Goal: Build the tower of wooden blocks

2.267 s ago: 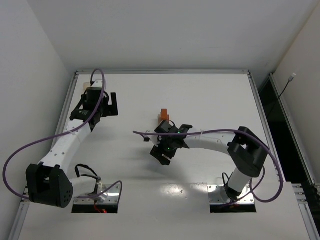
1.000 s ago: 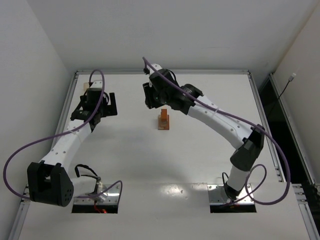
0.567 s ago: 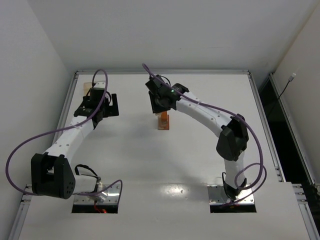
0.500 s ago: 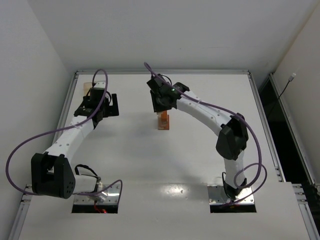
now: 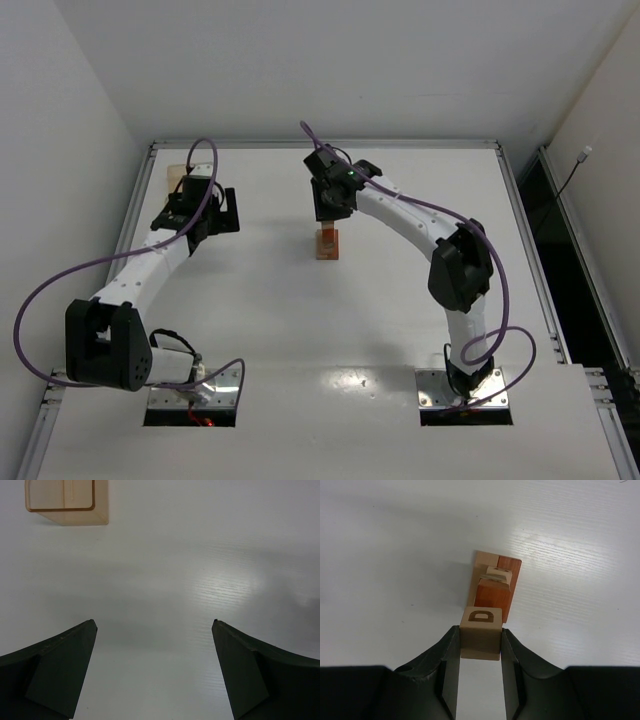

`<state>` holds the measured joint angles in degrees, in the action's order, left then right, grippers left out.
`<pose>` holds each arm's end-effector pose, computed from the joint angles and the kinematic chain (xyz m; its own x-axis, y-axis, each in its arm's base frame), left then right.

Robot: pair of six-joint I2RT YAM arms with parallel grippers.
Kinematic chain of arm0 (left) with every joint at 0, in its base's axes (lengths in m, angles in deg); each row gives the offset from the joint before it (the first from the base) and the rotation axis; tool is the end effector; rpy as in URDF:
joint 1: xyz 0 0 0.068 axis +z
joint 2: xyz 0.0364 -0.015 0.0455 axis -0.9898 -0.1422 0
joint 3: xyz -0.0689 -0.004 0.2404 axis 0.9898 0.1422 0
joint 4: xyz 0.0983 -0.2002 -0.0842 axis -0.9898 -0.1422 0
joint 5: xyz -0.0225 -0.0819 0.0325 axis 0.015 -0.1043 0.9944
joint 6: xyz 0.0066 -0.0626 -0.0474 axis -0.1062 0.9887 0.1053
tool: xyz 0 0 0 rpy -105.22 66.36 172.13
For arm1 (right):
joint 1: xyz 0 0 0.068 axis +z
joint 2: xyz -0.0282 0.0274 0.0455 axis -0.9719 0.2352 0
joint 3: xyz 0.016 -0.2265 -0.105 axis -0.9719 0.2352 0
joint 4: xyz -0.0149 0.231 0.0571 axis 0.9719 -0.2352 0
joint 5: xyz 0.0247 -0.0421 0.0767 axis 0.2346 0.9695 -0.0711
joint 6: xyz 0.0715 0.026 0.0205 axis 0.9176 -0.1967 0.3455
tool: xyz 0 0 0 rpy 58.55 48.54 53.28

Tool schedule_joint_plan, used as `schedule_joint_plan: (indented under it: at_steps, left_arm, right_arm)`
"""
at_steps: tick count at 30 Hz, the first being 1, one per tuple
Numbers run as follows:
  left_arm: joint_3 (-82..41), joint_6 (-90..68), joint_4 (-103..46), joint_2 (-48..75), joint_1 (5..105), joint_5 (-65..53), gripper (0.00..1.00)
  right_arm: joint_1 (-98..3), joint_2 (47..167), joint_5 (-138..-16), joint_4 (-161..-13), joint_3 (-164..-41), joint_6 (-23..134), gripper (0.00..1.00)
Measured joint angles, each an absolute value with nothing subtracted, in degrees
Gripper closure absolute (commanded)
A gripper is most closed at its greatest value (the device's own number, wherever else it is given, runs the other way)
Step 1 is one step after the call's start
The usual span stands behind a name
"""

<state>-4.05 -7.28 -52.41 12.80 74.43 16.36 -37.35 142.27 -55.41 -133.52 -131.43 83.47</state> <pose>0.2925 -0.0210 0.2349 -0.6193 -0.1791 -0.7645 -0.2315 0.9720 -0.0402 0.3427 0.2564 0.2246 -0.8344 0.0356 -0.5500 -0.0406 0.9912 0.1258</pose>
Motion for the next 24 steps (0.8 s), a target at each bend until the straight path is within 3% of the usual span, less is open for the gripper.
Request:
schedule_joint_plan:
  at_steps: [21,24]
  left_arm:
    - [-4.1,-7.2,-51.9,12.5,74.4,16.0,0.00]
    - [-4.1,-7.2,-51.9,12.5,74.4,15.9,0.00]
  right_arm:
    - [-38.8,143.1,-58.0,-133.5,-131.4,84.3,1.00]
    - [-39.0,143.1,-58.2,-133.4,-131.4,84.3,0.95]
